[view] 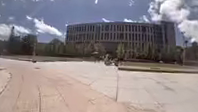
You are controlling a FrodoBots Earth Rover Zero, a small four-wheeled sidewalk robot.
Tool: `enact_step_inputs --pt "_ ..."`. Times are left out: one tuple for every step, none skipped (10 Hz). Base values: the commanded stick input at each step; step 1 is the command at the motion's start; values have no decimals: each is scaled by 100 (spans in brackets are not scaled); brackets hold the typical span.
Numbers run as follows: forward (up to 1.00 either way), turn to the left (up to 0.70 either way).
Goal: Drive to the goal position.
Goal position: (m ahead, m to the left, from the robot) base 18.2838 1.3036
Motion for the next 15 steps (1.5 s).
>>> enact_step_inputs --pt "70 0" --pt "70 0" --pt "70 0" --pt "70 0" --pt "70 0" --pt "70 0" --pt "70 0" --pt "70 0" --pt "70 0" --pt "70 0" --pt "70 2" --pt "70 0" --pt "70 0" --pt "70 0" --pt "70 0"
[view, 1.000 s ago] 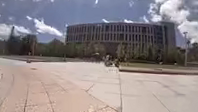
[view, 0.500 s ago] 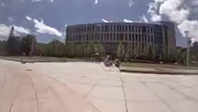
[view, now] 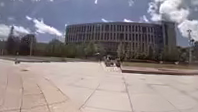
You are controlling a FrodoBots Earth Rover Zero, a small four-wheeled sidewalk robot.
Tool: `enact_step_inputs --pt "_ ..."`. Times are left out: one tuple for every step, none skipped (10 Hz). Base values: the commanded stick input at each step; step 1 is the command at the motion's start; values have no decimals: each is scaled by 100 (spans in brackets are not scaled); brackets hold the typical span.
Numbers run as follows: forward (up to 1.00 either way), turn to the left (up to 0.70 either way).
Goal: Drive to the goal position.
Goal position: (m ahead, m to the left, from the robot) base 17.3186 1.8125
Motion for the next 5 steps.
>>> enact_step_inputs --pt "70 0" --pt "70 0" --pt "70 0" --pt "70 0" --pt "70 0"
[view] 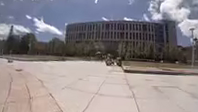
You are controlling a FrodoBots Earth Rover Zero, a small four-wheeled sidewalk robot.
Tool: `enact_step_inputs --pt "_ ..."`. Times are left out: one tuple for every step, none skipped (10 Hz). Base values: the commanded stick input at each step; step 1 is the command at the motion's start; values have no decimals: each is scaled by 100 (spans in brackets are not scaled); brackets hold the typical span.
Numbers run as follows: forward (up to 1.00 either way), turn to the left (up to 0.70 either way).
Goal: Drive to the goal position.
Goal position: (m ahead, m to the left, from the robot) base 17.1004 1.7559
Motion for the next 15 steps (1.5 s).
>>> enact_step_inputs --pt "70 0" --pt "70 14" --pt "70 35" --pt "70 29" --pt "70 15" --pt "70 5" --pt "70 3" --pt "70 4" --pt "70 2" --pt "70 0" --pt "70 0" --pt "70 0" --pt "70 0" --pt "70 0" --pt "70 0"
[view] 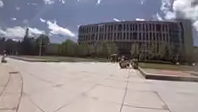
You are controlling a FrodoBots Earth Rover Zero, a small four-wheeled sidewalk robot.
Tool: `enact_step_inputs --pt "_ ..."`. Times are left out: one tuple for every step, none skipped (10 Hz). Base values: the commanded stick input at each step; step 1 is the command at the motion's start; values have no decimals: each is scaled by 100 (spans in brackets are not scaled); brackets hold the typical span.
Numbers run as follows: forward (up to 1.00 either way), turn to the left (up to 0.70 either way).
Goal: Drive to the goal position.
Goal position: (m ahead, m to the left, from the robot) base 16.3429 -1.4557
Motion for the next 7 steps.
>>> enact_step_inputs --pt "70 0" --pt "70 0" --pt "70 0" --pt "70 2" --pt "70 1" --pt "70 0" --pt "70 0"
